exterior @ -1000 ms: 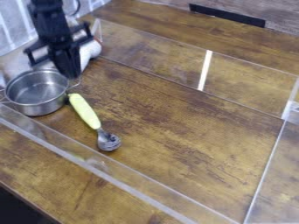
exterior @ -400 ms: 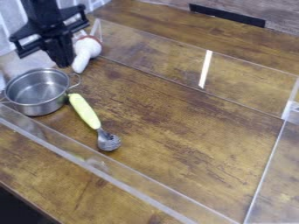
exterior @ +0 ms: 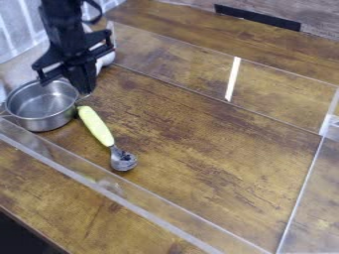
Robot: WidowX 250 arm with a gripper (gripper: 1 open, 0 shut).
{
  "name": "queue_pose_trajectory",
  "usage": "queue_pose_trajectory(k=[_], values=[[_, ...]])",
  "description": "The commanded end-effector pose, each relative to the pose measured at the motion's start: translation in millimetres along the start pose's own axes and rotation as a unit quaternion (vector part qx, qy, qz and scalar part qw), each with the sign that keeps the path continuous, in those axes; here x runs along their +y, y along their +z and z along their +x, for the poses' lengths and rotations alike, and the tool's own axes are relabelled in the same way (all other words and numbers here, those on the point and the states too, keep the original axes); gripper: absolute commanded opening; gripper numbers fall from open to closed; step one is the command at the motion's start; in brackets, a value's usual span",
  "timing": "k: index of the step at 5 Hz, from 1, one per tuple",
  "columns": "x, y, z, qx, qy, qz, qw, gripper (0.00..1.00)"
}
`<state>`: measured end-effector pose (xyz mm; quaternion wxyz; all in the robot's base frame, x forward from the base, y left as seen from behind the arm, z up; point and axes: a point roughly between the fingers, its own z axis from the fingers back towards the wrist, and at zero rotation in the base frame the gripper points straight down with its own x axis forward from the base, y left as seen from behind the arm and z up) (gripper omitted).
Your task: Move the green spoon to the right
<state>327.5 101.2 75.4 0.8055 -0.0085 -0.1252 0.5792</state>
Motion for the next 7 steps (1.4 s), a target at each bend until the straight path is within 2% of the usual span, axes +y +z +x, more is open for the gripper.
queue_pose_trajectory(k=[1,2,4,5,6,7], values=[[-9.3,8.3,0.3,-0.032,0.005,-0.023,0.9992,0.00],[-11.9,12.0,2.3,-0.044,0.009,-0.030,0.9985,0.00],[-7.0,35.3,12.5,-0.055,-0.018,-0.049,0.9971,0.00],[-10.8,45.6,16.4,-0.057,-0.064,-0.066,0.9942,0.00],[-14.6,49.9,20.2,-0.062,-0.106,-0.073,0.9897,0.00],[-18.6,44.0,20.1,-0.075,-0.110,-0.070,0.9886,0.00]])
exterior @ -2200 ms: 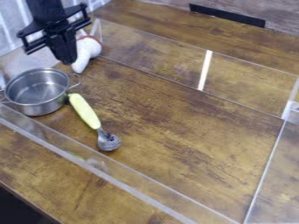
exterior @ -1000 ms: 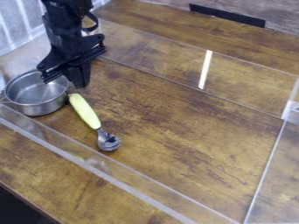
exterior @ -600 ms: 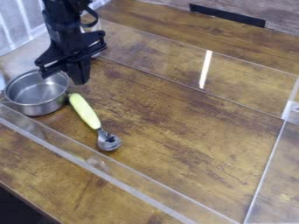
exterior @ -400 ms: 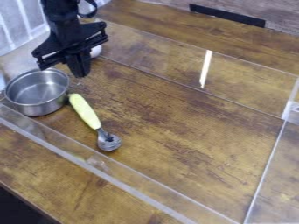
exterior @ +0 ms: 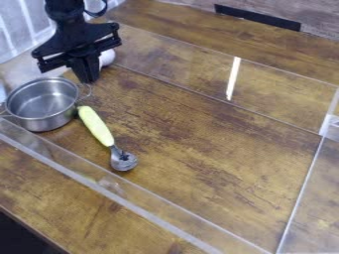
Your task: Move the green spoon to the right
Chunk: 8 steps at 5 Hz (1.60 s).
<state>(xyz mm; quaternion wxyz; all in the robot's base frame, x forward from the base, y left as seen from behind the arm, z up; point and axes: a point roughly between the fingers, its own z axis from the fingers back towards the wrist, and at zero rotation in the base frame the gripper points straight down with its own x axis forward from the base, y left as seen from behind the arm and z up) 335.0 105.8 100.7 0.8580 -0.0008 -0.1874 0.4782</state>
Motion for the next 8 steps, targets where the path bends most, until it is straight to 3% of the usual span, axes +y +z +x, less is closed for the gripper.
queue_pose_trajectory(k=[1,2,4,5,7,8], values=[[-10.9,13.3,11.5,-0.043,-0.001,-0.020,0.9989,0.00],[-1.3,11.0,7.6,-0.032,0.019,0.005,0.9993,1.00],[30.6,-14.5,-3.2,-0.014,0.063,0.056,0.9964,1.00],[39.1,-29.4,-6.8,-0.005,0.064,0.067,0.9957,1.00],[22.6,-60.5,-34.2,0.016,0.052,0.079,0.9954,1.00],[22.3,-58.5,-35.3,0.024,0.034,0.083,0.9957,1.00]])
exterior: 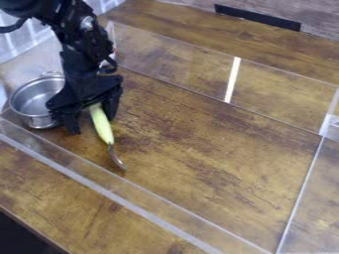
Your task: Move the green spoon to the right
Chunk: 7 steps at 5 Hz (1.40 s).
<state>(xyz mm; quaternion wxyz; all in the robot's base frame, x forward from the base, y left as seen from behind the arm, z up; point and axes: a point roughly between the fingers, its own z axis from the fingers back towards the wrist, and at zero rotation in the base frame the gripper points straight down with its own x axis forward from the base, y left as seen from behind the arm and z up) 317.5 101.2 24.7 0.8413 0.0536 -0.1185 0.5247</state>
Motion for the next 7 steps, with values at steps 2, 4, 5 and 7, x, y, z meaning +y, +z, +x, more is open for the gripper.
queue_pose_trajectory(k=[2,4,5,7], values=[[-1.5,13.8,6.7,0.018,-0.042,-0.009,0.9989,0.00],[-9.9,16.9,4.4,0.059,-0.042,-0.007,0.9974,1.00],[-15.6,20.0,-2.9,0.079,-0.022,-0.004,0.9967,0.00],[-17.3,17.8,-19.1,0.117,-0.027,-0.011,0.9927,0.00]])
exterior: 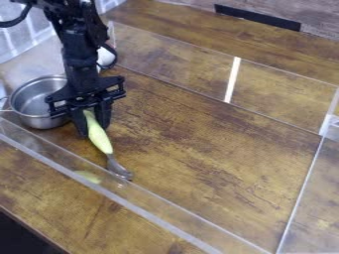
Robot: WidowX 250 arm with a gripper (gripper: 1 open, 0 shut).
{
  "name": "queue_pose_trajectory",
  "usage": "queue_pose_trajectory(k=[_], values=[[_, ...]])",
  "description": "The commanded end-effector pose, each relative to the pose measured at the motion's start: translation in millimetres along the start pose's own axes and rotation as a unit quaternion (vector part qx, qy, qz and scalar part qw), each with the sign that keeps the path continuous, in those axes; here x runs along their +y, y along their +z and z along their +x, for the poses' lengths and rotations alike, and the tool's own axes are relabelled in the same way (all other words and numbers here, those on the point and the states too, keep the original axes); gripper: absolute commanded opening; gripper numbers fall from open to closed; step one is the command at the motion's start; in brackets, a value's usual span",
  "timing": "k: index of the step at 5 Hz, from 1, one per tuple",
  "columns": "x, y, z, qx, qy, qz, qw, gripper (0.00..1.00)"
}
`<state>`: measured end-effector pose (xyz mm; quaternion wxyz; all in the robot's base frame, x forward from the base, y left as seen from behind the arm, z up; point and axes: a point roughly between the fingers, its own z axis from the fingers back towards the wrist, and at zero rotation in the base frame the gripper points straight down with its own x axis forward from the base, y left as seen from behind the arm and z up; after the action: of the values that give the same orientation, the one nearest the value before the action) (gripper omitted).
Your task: Move the green spoon to the right
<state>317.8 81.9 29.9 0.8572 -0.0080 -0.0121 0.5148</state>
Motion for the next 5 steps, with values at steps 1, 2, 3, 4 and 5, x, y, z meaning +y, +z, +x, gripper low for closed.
queue_pose_trajectory(k=[1,2,3,4,5], values=[[-10.3,5.6,-12.5,0.010,-0.018,-0.016,0.9997,0.00],[-15.5,4.5,-16.1,0.023,-0.049,-0.019,0.9983,0.00],[-21.1,3.3,-19.9,0.034,-0.080,-0.023,0.9960,0.00],[-27.7,2.6,-18.7,0.039,-0.036,-0.028,0.9982,0.00],[-33.7,3.4,-17.3,0.043,0.007,-0.034,0.9985,0.00]])
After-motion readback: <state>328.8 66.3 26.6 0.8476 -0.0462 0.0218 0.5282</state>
